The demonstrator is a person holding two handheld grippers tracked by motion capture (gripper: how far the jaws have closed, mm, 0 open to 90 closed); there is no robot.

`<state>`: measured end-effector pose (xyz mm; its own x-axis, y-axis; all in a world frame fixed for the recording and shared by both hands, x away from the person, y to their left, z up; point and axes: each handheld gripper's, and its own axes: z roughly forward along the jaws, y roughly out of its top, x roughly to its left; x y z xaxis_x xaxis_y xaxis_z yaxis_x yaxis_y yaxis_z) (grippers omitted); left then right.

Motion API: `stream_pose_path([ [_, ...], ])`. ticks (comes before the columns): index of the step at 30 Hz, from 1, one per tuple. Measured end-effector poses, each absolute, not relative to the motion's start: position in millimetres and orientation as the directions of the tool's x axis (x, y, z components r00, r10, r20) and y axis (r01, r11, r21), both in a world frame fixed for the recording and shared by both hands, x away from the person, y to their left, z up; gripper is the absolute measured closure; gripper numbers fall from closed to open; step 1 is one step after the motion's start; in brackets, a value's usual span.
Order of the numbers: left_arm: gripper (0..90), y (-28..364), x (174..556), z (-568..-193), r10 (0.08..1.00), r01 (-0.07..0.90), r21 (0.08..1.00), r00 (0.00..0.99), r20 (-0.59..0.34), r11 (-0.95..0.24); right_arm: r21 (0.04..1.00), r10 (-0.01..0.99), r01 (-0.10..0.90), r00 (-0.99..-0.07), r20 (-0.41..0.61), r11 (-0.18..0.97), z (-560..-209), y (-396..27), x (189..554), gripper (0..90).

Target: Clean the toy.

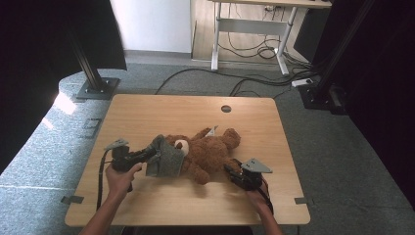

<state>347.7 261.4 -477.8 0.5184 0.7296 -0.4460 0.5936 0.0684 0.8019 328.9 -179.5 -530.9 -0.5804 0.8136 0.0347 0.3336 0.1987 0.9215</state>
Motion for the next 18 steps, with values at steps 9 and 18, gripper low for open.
stream_pose_path([
  [9, 76.0, 314, 314, -479, 0.799, 0.623, 0.782, 0.462, -0.385, 0.016, 0.926, 0.812, 0.329, -0.582, 0.045, 0.185, -530, -182, 327, 50.2],
  [18, 75.0, 340, 306, -506, 0.859, 0.700, 0.714, 0.363, -0.362, 0.005, 0.922, 0.812, 0.337, -0.582, 0.046, 0.189, -532, -181, 329, 48.8],
])
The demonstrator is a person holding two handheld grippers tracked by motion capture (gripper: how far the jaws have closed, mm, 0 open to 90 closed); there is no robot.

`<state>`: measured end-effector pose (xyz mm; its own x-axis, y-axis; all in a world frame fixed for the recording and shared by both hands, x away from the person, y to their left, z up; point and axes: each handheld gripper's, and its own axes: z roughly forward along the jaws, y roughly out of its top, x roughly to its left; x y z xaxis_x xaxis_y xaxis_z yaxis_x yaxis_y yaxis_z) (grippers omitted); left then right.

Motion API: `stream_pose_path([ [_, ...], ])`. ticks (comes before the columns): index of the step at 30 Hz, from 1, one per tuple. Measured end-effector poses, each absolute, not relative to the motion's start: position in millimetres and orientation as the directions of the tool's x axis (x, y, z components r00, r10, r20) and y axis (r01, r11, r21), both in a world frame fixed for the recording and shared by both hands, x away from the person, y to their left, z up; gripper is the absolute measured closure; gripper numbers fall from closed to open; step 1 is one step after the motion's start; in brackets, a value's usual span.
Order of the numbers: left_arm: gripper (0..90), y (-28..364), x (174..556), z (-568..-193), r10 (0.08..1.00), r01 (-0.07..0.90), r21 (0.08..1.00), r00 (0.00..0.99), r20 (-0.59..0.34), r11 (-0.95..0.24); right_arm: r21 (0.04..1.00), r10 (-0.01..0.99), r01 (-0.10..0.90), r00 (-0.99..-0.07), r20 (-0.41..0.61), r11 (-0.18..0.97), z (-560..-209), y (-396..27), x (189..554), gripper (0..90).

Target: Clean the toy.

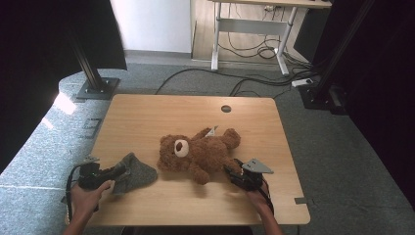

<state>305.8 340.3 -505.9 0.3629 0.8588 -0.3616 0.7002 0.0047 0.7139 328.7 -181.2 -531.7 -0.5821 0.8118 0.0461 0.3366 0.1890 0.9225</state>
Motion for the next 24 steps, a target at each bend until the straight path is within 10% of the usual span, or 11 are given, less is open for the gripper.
stream_pose_path([
  [6, 69.1, 354, 304, -516, 0.877, 0.717, 0.696, 0.350, -0.330, -0.024, 0.920, 0.811, 0.339, -0.584, 0.043, 0.196, -533, -181, 329, 47.8],
  [12, 42.1, 353, 304, -503, 0.824, 0.662, 0.747, 0.454, -0.340, -0.057, 0.923, 0.813, 0.335, -0.581, 0.041, 0.192, -531, -181, 329, 44.2],
  [24, 31.6, 345, 294, -465, 0.777, 0.530, 0.843, 0.568, -0.274, -0.090, 0.938, 0.800, 0.310, -0.597, 0.063, 0.157, -518, -191, 322, 32.6],
])
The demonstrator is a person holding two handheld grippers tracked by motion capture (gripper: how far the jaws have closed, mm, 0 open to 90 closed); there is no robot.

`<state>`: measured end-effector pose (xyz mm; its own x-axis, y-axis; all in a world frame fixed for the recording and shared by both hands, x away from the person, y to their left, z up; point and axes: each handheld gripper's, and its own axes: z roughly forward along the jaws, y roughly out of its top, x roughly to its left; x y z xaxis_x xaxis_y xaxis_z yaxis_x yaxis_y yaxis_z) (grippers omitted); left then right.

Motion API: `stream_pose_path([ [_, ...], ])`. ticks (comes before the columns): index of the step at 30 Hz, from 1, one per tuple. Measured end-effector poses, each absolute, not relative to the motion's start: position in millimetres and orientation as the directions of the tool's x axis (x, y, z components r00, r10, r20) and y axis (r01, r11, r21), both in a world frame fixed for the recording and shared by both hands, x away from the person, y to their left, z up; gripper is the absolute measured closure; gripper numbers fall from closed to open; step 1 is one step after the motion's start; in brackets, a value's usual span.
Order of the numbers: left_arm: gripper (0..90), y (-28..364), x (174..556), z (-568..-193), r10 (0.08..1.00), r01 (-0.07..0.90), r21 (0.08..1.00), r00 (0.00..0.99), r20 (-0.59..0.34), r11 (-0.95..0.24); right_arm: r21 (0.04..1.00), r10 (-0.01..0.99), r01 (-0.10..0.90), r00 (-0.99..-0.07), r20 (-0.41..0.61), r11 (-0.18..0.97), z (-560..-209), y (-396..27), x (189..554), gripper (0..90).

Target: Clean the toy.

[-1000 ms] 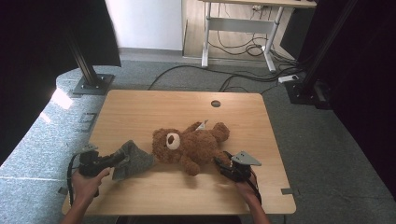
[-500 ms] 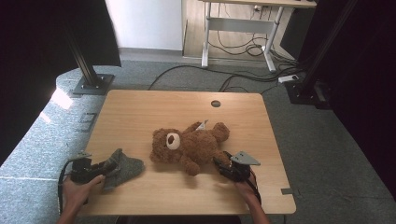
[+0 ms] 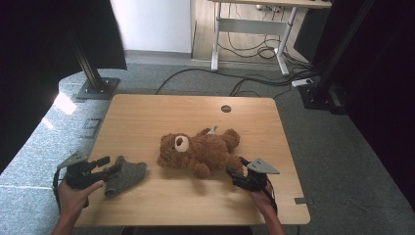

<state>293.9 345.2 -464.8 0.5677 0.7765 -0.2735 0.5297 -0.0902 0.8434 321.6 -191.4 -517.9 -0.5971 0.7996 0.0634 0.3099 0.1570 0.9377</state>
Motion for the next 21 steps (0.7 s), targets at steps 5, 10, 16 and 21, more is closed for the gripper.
stream_pose_path([
  [5, 25.7, 325, 301, -475, 0.759, 0.567, 0.802, 0.602, -0.248, -0.187, 0.939, 0.802, 0.310, -0.593, 0.070, 0.147, -516, -195, 321, 32.6],
  [10, 25.4, 327, 299, -473, 0.766, 0.552, 0.821, 0.589, -0.260, -0.146, 0.940, 0.800, 0.305, -0.597, 0.065, 0.152, -516, -195, 320, 32.6],
  [16, 26.4, 320, 293, -464, 0.756, 0.532, 0.833, 0.606, -0.248, -0.154, 0.942, 0.804, 0.305, -0.591, 0.071, 0.141, -515, -196, 319, 31.9],
  [21, 27.4, 298, 294, -465, 0.740, 0.519, 0.836, 0.630, -0.236, -0.175, 0.946, 0.806, 0.297, -0.587, 0.074, 0.129, -510, -200, 312, 30.5],
])
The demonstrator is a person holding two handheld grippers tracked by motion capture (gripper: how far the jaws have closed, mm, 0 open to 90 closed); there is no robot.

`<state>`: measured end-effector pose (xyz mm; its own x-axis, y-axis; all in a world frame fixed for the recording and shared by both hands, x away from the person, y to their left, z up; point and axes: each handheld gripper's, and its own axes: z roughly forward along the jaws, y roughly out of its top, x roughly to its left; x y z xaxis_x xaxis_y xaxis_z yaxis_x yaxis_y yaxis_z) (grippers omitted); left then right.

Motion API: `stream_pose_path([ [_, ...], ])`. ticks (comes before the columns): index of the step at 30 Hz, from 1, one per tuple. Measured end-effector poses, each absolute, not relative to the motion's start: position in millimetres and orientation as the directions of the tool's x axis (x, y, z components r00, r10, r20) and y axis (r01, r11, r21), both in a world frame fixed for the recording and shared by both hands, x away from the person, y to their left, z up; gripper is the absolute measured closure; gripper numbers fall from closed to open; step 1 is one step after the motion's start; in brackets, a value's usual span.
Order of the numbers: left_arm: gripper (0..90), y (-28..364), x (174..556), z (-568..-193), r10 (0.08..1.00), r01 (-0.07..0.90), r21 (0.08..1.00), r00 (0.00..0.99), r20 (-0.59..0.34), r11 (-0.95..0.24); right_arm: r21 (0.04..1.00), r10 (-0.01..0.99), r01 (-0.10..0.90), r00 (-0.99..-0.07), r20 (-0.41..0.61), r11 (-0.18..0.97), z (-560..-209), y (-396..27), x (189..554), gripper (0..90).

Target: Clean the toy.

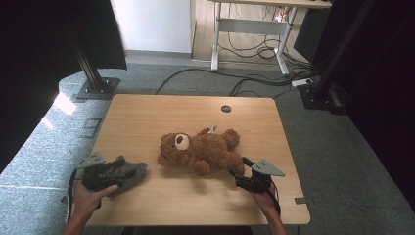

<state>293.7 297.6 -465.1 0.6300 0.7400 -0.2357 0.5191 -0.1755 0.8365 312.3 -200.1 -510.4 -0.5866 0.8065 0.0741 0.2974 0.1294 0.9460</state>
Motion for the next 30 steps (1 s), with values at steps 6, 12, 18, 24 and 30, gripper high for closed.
stream_pose_path([
  [6, 28.2, 265, 292, -476, 0.713, 0.517, 0.824, 0.667, -0.219, -0.230, 0.950, 0.808, 0.295, -0.582, 0.094, 0.102, -506, -212, 298, 28.6],
  [12, 29.1, 247, 288, -491, 0.696, 0.526, 0.807, 0.686, -0.213, -0.271, 0.944, 0.801, 0.315, -0.587, 0.116, 0.094, -508, -223, 283, 26.9],
  [18, 29.3, 241, 283, -500, 0.687, 0.536, 0.793, 0.693, -0.217, -0.290, 0.925, 0.795, 0.362, -0.592, 0.133, 0.115, -520, -228, 276, 26.1],
  [24, 29.5, 240, 280, -500, 0.693, 0.533, 0.800, 0.687, -0.220, -0.274, 0.925, 0.791, 0.364, -0.595, 0.143, 0.107, -519, -226, 277, 25.8],
  [30, 29.5, 240, 279, -499, 0.696, 0.534, 0.803, 0.682, -0.225, -0.263, 0.929, 0.791, 0.358, -0.594, 0.147, 0.096, -519, -228, 276, 25.0],
])
